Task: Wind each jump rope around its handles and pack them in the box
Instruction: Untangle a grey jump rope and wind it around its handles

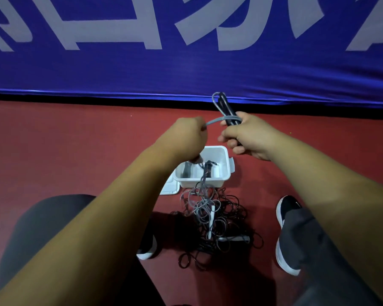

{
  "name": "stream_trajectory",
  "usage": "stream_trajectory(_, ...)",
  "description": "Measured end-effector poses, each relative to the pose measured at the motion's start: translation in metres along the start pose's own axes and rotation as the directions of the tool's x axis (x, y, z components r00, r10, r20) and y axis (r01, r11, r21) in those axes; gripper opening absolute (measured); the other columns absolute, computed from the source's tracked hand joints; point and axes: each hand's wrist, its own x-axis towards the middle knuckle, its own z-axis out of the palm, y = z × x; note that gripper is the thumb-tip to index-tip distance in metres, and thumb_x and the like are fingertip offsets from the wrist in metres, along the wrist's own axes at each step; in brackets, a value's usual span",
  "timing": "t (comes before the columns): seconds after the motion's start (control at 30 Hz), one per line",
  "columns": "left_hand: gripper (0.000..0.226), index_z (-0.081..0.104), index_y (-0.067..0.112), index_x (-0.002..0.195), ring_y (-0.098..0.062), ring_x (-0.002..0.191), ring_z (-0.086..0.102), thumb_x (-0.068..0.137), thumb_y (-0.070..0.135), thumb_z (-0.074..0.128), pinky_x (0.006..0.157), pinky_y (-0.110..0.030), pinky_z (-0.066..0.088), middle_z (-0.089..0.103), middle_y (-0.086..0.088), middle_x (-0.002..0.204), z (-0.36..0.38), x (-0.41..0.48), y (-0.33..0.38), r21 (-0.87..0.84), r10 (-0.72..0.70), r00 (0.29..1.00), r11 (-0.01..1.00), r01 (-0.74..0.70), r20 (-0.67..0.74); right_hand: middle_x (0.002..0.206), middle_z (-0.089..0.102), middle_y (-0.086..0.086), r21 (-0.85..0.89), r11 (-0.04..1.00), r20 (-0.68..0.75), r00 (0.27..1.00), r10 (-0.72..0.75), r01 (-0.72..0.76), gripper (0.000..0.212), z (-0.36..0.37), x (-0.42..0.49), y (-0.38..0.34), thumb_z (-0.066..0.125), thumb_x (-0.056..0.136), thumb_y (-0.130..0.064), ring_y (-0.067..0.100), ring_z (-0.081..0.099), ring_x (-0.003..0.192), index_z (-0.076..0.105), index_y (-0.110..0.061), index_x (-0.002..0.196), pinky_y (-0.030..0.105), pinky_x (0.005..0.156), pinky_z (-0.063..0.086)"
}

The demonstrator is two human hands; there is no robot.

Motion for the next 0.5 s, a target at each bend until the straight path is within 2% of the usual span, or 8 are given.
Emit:
stream_trajectory(0.07, 0.021, 0.065, 0.007, 0.1, -0.024, 0.07, 0.076, 0.105, 0.009, 0.045, 0.073, -0.047, 0.064, 0.074, -0.013, 0.092, -0.002, 0.005, -0.005, -0.259, 0.011, 1.0, 0.966, -0.008, 0.008, 0.079, 0.063, 0.014, 0.063, 0.997, -0.02, 0.999, -0.034, 0.035, 0.027, -0.001, 0.0, -0.004, 0.053, 0.096, 0.009, 0.011, 0.042, 0.049, 0.054, -0.013, 0.112, 0.022, 0.039, 0.027)
stream_trajectory(0.13, 0.015, 0.072, 0.007, 0.102, -0.014, 0.081, 0.071, 0.105, 0.011, 0.057, 0.079, -0.038, 0.058, 0.078, -0.01, 0.098, -0.01, 0.008, -0.01, -0.319, 0.105, 0.994, 0.944, -0.087, 0.041, 0.076, 0.057, 0.011, 0.083, 0.996, -0.021, 0.999, -0.043, 0.045, 0.026, -0.002, 0.0, -0.005, 0.051, 0.097, 0.008, 0.011, 0.04, 0.049, 0.055, -0.013, 0.112, 0.021, 0.039, 0.024)
stream_trajectory(0.2, 0.01, 0.078, 0.009, 0.105, -0.005, 0.089, 0.07, 0.1, 0.012, 0.069, 0.082, -0.02, 0.055, 0.079, -0.005, 0.104, -0.018, 0.005, -0.012, -0.353, 0.182, 0.981, 0.924, -0.146, 0.071, 0.075, 0.055, 0.009, 0.08, 0.996, -0.01, 0.999, -0.042, 0.042, 0.023, -0.003, -0.001, -0.006, 0.051, 0.098, 0.007, 0.011, 0.039, 0.05, 0.055, -0.013, 0.11, 0.021, 0.04, 0.023)
stream_trajectory(0.23, 0.011, 0.079, 0.01, 0.106, -0.005, 0.095, 0.072, 0.096, 0.011, 0.074, 0.087, -0.017, 0.054, 0.08, -0.003, 0.105, -0.023, 0.004, -0.011, -0.397, 0.185, 0.98, 0.907, -0.139, 0.079, 0.075, 0.054, 0.008, 0.091, 0.995, 0.002, 0.999, -0.037, 0.037, 0.021, -0.003, -0.001, -0.006, 0.052, 0.099, 0.006, 0.01, 0.039, 0.05, 0.056, -0.013, 0.108, 0.021, 0.04, 0.023)
stream_trajectory(0.3, 0.016, 0.081, 0.01, 0.105, -0.009, 0.1, 0.074, 0.089, 0.011, 0.081, 0.095, -0.019, 0.055, 0.081, -0.002, 0.102, -0.03, 0.002, -0.011, -0.471, 0.175, 0.979, 0.876, -0.104, 0.108, 0.074, 0.053, 0.007, 0.159, 0.987, 0.033, 0.999, -0.023, 0.017, 0.02, -0.005, -0.002, -0.009, 0.051, 0.101, 0.005, 0.009, 0.039, 0.051, 0.054, -0.014, 0.107, 0.021, 0.04, 0.021)
stream_trajectory(0.4, 0.015, 0.081, 0.008, 0.103, -0.018, 0.084, 0.071, 0.092, 0.017, 0.078, 0.09, -0.029, 0.058, 0.078, -0.011, 0.089, -0.034, 0.002, -0.011, -0.494, 0.206, 0.965, 0.863, -0.102, 0.16, 0.072, 0.051, 0.005, 0.255, 0.967, 0.055, 0.998, -0.028, 0.013, 0.022, -0.009, -0.005, -0.013, 0.05, 0.101, 0.005, 0.009, 0.037, 0.05, 0.052, -0.014, 0.113, 0.021, 0.04, 0.019)
stream_trajectory(0.5, 0.027, 0.078, 0.005, 0.105, -0.023, 0.069, 0.051, 0.102, 0.029, 0.067, 0.071, -0.032, 0.052, 0.054, -0.009, 0.071, -0.032, 0.001, -0.008, -0.513, 0.198, 0.968, 0.853, -0.093, 0.153, 0.07, 0.052, 0.004, 0.209, 0.977, 0.074, 0.995, -0.066, 0.049, 0.023, -0.009, -0.006, -0.011, 0.054, 0.1, 0.004, 0.01, 0.037, 0.051, 0.051, -0.015, 0.113, 0.021, 0.041, 0.019)
